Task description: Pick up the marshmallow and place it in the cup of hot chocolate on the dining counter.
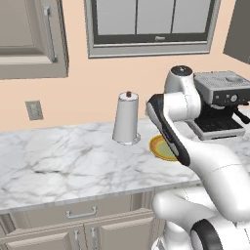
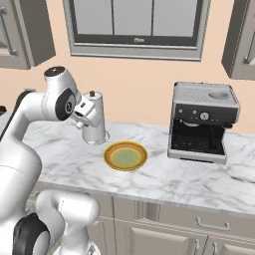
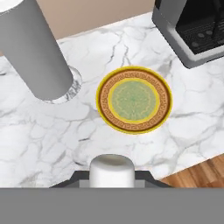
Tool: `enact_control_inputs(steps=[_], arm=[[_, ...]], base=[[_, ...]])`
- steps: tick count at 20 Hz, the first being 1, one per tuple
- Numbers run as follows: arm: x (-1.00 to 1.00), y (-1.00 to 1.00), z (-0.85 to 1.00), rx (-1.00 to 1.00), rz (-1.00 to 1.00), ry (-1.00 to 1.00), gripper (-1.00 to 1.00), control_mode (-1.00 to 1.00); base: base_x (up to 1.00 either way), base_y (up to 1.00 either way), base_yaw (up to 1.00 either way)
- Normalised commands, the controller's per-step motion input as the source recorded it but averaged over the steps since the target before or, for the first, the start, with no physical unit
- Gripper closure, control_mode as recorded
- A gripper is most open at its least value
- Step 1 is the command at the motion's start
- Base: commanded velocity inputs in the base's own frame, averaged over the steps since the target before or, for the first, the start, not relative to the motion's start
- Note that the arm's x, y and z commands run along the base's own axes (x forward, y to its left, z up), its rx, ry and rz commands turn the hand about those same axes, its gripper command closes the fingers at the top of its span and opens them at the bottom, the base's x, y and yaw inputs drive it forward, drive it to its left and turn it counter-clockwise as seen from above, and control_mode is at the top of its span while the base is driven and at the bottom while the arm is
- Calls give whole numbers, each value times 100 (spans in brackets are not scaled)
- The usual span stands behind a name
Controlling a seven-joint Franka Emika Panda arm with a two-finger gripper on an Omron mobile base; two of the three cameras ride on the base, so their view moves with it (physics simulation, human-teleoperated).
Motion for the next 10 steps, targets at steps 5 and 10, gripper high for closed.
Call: enact_control_inputs(steps=[5,10], arm=[[-2,0,0,0,30,10,100,-100],[-8,-9,0,0,32,3,100,-100]], base=[[0,0,0],[0,0,0]])
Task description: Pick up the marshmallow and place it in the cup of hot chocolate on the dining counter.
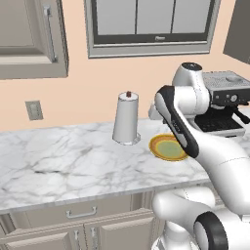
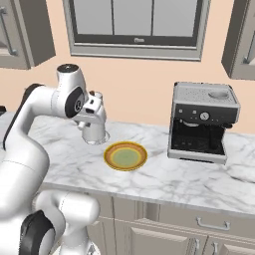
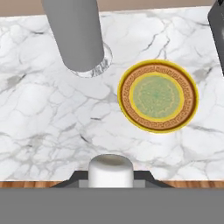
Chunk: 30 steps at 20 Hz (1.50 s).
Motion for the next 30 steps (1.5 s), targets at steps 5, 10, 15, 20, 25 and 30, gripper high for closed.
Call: enact_control_inputs(steps=[5,10,15,20,25,30], arm=[[0,0,0,0,7,0,100,-100],[0,0,0,0,0,0,100,-100],[-5,0,0,0,0,0,100,-100],[-5,0,0,0,0,0,100,100],[0,0,0,0,0,0,100,100],[0,0,0,0,0,0,100,100]], base=[[0,0,0],[0,0,0],[0,0,0],[-42,0,11],[-95,0,26],[-81,15,50]])
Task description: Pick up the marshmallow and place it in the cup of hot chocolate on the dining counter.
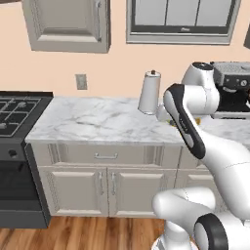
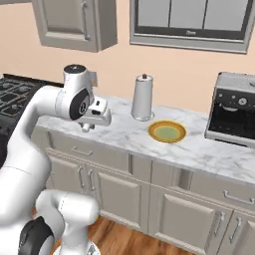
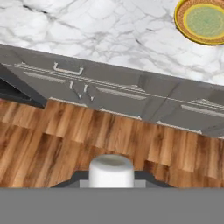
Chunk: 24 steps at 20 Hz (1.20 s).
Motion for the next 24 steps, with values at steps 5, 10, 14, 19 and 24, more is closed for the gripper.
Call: enact_control_inputs(steps=[5,10,14,19,24], arm=[[0,0,0,0,0,0,100,100],[0,0,0,0,0,0,100,100],[0,0,0,0,0,0,100,100],[0,0,0,0,0,0,100,100],[0,0,0,0,0,0,100,100]], base=[[-31,1,95],[-1,0,100],[-13,0,100],[-22,0,100],[-2,3,95]])
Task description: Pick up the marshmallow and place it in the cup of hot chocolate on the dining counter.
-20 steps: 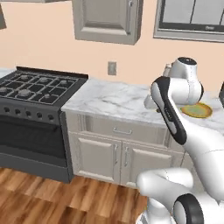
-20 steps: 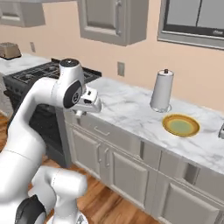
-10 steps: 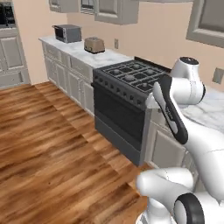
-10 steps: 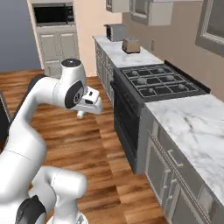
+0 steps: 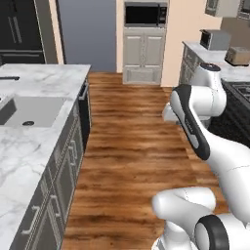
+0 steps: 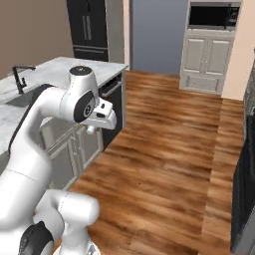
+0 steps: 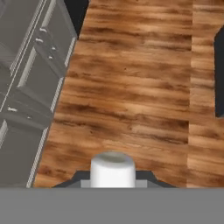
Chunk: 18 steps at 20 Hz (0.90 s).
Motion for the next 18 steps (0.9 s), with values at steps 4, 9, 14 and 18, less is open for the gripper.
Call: enact_control_inputs(steps=[4,9,14,18], arm=[[0,0,0,0,0,0,100,100],[0,0,0,0,0,0,100,100],[0,0,0,0,0,0,100,100],[0,0,0,0,0,0,100,100]], base=[[0,3,86],[0,0,78],[0,0,75],[0,-1,77]])
